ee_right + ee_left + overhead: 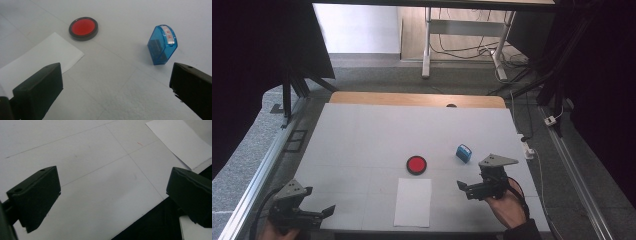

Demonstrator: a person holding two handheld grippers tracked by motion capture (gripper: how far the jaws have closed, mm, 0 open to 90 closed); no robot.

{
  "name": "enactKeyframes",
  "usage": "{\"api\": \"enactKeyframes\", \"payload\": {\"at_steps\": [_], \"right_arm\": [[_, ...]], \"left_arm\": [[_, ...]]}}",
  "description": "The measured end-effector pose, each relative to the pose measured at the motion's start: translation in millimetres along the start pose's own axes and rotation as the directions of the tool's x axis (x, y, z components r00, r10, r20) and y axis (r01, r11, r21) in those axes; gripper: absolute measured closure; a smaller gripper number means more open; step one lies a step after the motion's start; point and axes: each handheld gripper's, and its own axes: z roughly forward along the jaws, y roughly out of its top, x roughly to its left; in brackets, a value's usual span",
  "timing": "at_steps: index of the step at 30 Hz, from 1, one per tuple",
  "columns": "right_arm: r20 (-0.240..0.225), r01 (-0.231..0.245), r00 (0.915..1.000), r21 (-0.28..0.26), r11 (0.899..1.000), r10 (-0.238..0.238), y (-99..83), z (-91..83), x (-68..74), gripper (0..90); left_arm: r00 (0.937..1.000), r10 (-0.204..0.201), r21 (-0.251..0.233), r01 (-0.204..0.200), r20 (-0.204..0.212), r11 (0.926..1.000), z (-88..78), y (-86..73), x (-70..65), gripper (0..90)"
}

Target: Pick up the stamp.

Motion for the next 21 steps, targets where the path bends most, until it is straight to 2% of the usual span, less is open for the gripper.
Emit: {"api": "enactKeyframes", "payload": {"at_steps": [7, 13, 21], "right_arm": [[0.042, 0.006, 0.9991, -0.004, 1.0, -0.006, 9.9, 8.9, -10.7, 0.0], [0.052, 0.013, 0.9986, -0.008, 1.0, -0.012, 15.7, 15.4, -14.9, 0.0], [0.092, 0.012, 0.9957, 0.01, 1.0, -0.013, 23.4, 26.7, -27.5, 0.0]], "left_arm": [[1.0, -0.002, 0.002, 0.002, 0.007, 1.0, 0.2, 0.1, 0.6, 0.0], [0.9999, -0.007, 0.0, 0.007, 0.012, 1.0, 0.0, 0.1, 1.4, 0.0], [0.9999, 0.0, -0.003, 0.0, 0.017, 1.0, -0.1, -0.1, 1.2, 0.0]]}}
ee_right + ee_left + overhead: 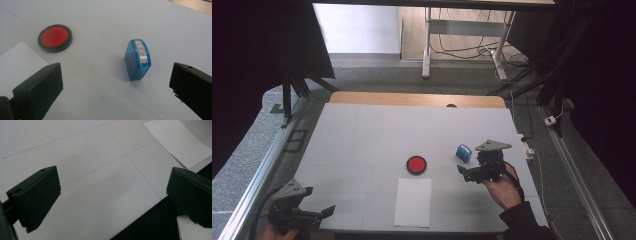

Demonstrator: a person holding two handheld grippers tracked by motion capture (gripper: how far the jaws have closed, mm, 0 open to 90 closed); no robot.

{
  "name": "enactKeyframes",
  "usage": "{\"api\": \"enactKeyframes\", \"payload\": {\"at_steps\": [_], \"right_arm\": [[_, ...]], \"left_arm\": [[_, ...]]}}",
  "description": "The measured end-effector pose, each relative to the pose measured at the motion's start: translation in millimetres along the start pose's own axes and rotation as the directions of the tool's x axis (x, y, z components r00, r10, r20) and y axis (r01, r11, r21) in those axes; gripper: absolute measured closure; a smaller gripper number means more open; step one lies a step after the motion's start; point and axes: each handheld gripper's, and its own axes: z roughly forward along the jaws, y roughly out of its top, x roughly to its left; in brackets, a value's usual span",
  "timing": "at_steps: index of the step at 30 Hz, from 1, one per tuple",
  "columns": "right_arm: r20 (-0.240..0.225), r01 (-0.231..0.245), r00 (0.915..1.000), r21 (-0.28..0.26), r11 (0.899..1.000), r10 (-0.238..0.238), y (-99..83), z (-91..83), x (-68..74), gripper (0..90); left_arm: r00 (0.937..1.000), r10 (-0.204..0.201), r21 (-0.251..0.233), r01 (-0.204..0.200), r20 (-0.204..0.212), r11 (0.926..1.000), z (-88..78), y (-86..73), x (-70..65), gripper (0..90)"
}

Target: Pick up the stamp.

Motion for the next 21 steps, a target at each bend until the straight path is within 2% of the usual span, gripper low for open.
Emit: {"api": "enactKeyframes", "payload": {"at_steps": [6, 9, 15, 21], "right_arm": [[0.034, -0.012, 0.9994, 0.03, 0.999, 0.011, 3.8, 12.0, -11.3, 0.0], [0.036, -0.022, 0.9992, 0.045, 0.999, 0.02, 4.2, 17.1, -16.5, 0.0], [0.033, -0.019, 0.9993, 0.073, 0.997, 0.016, 6.4, 25.4, -21.3, 0.0], [0.009, -0.018, 0.9998, 0.095, 0.995, 0.018, 8.5, 34.8, -25.5, 0.0]], "left_arm": [[1.0, 0.0, 0.001, 0.0, 0.001, 1.0, 0.1, 0.1, 0.1, 0.0], [1.0, 0.002, 0.001, -0.002, 0.001, 1.0, 0.0, 0.1, 0.0, 0.0], [1.0, 0.0, 0.001, 0.0, 0.003, 1.0, 0.0, 0.1, 0.2, 0.0], [1.0, -0.001, 0.002, 0.001, 0.005, 1.0, 0.0, 0.1, 0.4, 0.0]]}}
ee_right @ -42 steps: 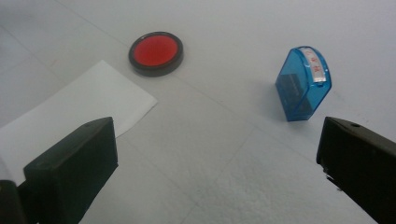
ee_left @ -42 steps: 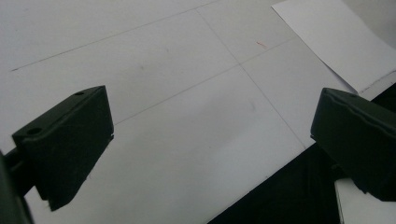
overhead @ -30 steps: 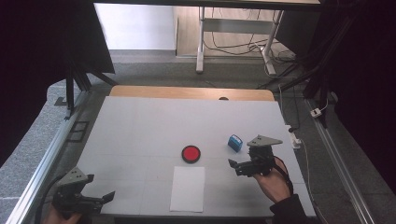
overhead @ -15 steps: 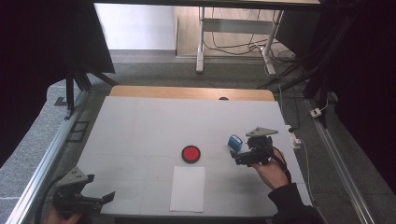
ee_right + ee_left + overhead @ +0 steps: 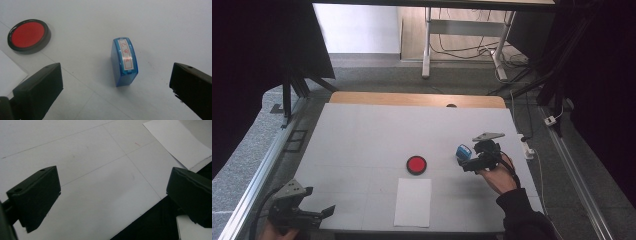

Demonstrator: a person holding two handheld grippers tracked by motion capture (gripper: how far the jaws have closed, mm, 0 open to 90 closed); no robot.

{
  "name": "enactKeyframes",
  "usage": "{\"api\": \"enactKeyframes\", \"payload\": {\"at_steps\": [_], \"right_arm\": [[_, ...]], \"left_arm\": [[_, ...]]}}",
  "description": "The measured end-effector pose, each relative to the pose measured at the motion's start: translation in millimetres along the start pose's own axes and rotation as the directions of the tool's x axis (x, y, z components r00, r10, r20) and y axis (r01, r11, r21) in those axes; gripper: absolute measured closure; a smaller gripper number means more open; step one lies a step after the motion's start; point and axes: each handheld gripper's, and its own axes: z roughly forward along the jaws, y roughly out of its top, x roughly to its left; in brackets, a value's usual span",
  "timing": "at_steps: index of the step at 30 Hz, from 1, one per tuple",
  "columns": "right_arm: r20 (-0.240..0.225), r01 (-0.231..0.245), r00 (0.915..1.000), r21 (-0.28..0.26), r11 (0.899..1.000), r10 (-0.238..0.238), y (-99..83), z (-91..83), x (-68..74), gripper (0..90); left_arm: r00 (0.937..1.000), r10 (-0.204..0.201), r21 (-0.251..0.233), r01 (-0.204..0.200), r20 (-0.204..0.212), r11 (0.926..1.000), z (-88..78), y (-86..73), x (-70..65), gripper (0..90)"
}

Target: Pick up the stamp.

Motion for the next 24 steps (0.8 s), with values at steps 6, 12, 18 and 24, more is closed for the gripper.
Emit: {"api": "enactKeyframes", "payload": {"at_steps": [6, 12, 18, 24], "right_arm": [[-0.004, 0.015, 0.9999, 0.031, 0.999, -0.015, 2.7, 11.6, -3.0, 0.0], [0.0, 0.022, 0.9998, 0.055, 0.998, -0.022, 6.0, 20.7, -6.2, 0.0], [0.001, 0.029, 0.9996, 0.074, 0.997, -0.029, 9.1, 29.7, -10.2, 0.0], [0.005, 0.047, 0.9988, 0.09, 0.995, -0.048, 12.1, 38.7, -14.4, 0.0]], "left_arm": [[1.0, -0.002, 0.0, 0.002, 0.001, 1.0, 0.0, 0.0, 0.2, 0.0], [1.0, -0.002, 0.0, 0.002, 0.001, 1.0, 0.0, -0.1, 0.3, 0.0], [1.0, -0.002, 0.001, 0.002, 0.001, 1.0, 0.2, 0.0, 0.2, 0.0], [1.0, -0.001, 0.002, 0.001, 0.001, 1.0, -0.1, -0.3, 0.3, 0.0]]}}
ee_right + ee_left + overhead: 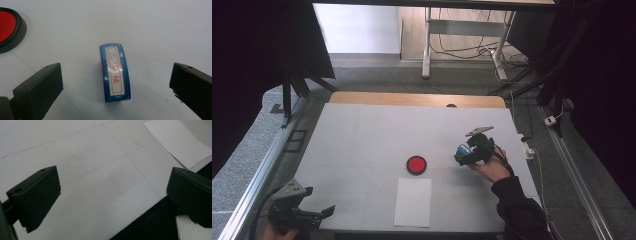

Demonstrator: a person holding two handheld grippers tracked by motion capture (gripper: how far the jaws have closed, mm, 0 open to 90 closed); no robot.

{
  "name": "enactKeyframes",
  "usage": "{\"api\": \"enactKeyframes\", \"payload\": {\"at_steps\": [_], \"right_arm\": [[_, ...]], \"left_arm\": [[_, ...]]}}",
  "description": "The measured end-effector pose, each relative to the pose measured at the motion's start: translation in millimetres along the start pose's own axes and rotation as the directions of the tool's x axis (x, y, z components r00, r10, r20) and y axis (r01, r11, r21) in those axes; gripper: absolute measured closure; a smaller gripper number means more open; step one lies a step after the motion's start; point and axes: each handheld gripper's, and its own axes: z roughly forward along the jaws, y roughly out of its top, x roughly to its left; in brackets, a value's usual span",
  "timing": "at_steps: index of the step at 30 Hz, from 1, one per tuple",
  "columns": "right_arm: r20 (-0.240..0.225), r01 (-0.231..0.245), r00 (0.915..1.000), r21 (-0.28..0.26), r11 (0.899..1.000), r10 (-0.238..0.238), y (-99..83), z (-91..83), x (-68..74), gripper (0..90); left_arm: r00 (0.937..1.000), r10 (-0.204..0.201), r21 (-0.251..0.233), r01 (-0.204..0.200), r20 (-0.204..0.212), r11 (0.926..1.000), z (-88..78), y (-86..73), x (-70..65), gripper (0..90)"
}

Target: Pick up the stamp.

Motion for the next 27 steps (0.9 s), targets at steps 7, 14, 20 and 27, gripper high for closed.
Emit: {"api": "enactKeyframes", "payload": {"at_steps": [7, 14, 20, 27], "right_arm": [[0.002, 0.024, 0.9997, 0.007, 1.0, -0.024, 2.2, 2.9, -0.9, 11.3], [-0.021, 0.018, 0.9996, -0.003, 1.0, -0.018, 3.3, -0.3, -4.2, 27.0], [-0.041, 0.007, 0.9991, -0.002, 1.0, -0.007, 4.5, -1.8, -7.0, 37.1], [-0.04, 0.042, 0.9983, 0.004, 0.999, -0.042, 6.5, -4.0, -5.8, 48.6]], "left_arm": [[1.0, 0.001, 0.0, -0.001, -0.004, 1.0, 0.0, -0.3, -0.6, 0.0], [1.0, 0.002, 0.001, -0.002, -0.004, 1.0, 0.1, -0.2, -0.6, 0.0], [1.0, 0.003, 0.003, -0.003, -0.004, 1.0, 0.2, -0.2, -0.8, 0.0], [1.0, 0.002, 0.003, -0.002, -0.006, 1.0, 0.3, -0.2, -1.1, 0.0]]}}
